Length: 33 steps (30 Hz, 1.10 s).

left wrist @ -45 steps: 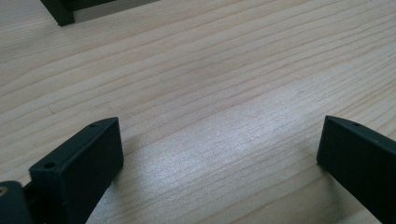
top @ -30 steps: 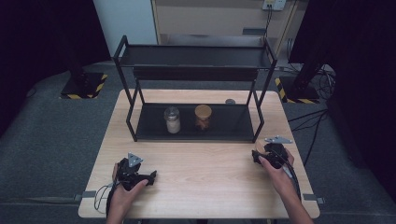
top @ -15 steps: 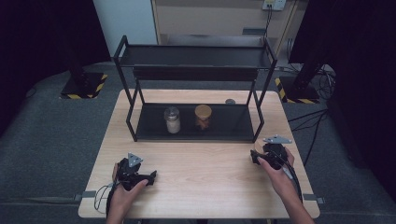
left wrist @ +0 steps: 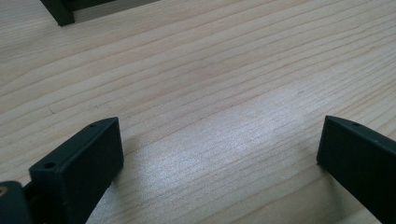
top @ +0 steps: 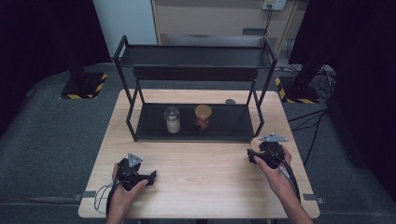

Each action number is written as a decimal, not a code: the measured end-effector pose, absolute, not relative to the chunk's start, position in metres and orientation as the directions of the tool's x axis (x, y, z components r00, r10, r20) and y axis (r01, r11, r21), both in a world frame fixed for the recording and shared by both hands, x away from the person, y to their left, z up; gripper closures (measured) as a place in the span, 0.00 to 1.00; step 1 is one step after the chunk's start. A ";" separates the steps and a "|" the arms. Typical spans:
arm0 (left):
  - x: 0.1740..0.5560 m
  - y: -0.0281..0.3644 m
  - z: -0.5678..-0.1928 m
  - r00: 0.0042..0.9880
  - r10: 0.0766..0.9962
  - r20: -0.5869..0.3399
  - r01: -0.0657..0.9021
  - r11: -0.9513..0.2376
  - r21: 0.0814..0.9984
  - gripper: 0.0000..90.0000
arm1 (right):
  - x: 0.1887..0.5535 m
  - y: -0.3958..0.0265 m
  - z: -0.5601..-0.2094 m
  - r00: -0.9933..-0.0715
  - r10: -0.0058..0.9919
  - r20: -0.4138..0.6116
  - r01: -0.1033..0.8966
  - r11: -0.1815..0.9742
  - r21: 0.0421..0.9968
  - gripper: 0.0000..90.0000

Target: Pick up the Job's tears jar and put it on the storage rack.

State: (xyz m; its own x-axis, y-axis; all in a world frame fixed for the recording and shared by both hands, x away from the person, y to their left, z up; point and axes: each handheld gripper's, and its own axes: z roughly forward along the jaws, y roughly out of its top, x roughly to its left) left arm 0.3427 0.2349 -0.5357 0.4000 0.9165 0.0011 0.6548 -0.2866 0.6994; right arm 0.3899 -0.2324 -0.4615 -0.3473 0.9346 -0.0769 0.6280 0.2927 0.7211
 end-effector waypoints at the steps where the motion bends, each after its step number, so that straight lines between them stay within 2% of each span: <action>1: 0.343 0.235 -0.536 0.400 0.917 0.001 0.655 -0.287 0.699 0.00 | 0.390 -0.231 -0.461 -0.349 0.934 -0.078 0.627 0.294 0.722 0.28; 33: 0.343 0.235 -0.536 0.400 0.917 0.001 0.655 -0.287 0.699 0.00 | 0.393 -0.188 -0.456 -0.406 0.910 -0.082 0.616 0.339 0.711 0.28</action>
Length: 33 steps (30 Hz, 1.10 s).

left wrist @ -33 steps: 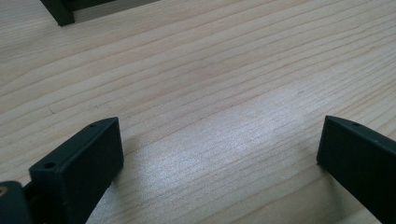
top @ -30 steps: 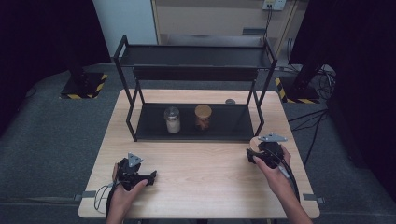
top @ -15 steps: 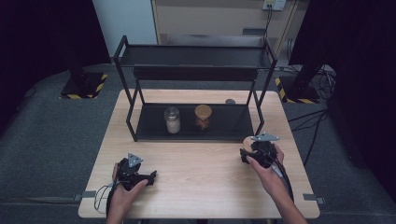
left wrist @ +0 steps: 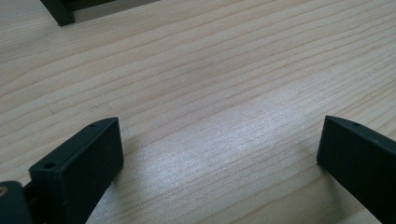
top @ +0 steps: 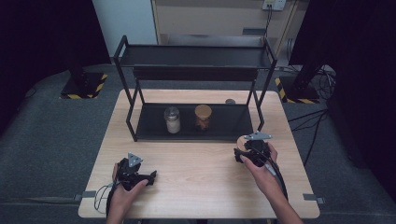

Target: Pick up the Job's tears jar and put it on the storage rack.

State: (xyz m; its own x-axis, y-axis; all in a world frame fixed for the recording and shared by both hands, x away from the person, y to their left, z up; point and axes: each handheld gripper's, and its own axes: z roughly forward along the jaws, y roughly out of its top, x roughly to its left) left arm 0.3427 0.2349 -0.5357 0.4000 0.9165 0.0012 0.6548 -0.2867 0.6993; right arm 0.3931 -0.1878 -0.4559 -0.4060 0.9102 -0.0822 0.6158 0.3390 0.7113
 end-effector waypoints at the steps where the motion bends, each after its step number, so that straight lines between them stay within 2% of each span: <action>1: 0.343 0.235 -0.536 0.400 0.916 0.001 0.655 -0.287 0.699 0.00 | 0.393 -0.187 -0.456 -0.408 0.909 -0.083 0.614 0.341 0.712 0.28; 33: 0.342 0.235 -0.536 0.398 0.918 0.001 0.655 -0.285 0.699 0.00 | 0.410 -0.155 -0.455 -0.430 0.900 -0.063 0.608 0.341 0.717 0.28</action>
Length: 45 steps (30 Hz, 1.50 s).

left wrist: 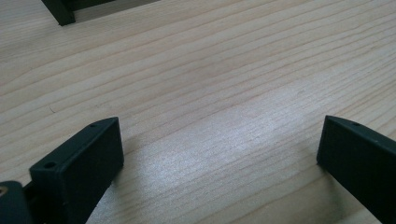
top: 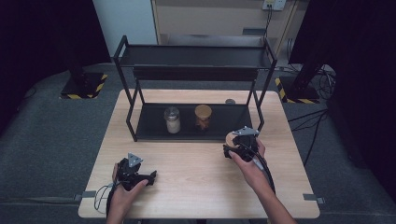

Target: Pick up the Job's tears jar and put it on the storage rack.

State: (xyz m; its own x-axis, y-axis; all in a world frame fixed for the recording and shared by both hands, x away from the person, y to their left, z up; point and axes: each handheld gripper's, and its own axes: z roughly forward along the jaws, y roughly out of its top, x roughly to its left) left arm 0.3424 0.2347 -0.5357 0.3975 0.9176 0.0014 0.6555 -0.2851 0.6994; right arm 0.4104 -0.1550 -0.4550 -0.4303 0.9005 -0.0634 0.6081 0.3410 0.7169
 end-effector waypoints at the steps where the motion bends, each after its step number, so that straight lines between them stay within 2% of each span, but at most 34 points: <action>1: 0.342 0.235 -0.536 0.397 0.918 0.002 0.655 -0.285 0.699 0.00 | 0.412 -0.154 -0.454 -0.430 0.900 -0.064 0.607 0.341 0.718 0.28; 45: 0.342 0.235 -0.536 0.397 0.918 0.002 0.656 -0.285 0.699 0.00 | 0.481 -0.133 -0.443 -0.377 0.922 -0.085 0.599 0.312 0.737 0.28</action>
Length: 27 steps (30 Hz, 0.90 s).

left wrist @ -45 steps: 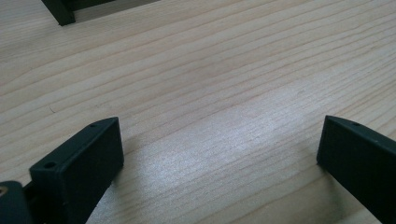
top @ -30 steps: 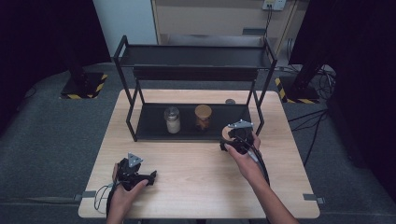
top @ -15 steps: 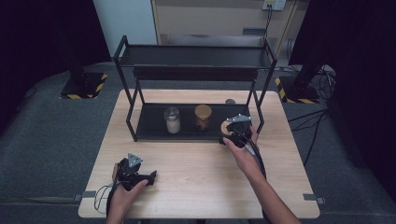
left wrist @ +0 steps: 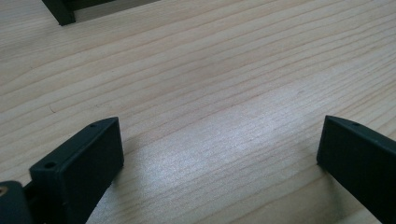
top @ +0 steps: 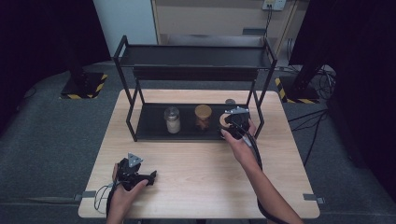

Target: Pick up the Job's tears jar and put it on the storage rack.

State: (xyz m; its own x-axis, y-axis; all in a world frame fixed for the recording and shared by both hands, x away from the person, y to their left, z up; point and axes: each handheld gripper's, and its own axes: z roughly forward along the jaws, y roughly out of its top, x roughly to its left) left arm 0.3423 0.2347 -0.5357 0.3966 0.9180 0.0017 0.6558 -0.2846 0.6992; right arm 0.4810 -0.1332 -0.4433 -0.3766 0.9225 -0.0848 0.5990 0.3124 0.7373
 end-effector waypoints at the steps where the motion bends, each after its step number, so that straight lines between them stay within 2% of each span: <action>1: 0.342 0.235 -0.536 0.397 0.918 0.002 0.656 -0.285 0.699 0.00 | 0.482 -0.134 -0.443 -0.378 0.922 -0.089 0.597 0.316 0.737 0.28; 27: 0.342 0.235 -0.536 0.397 0.918 0.002 0.656 -0.285 0.699 0.00 | 0.521 -0.134 -0.460 -0.335 0.938 -0.090 0.606 0.288 0.742 0.28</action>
State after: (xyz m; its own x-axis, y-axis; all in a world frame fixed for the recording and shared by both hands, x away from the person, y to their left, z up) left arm 0.3423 0.2347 -0.5357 0.3966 0.9180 0.0016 0.6558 -0.2846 0.6992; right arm 0.5211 -0.1336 -0.4598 -0.3352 0.9378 -0.0905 0.6057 0.2881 0.7417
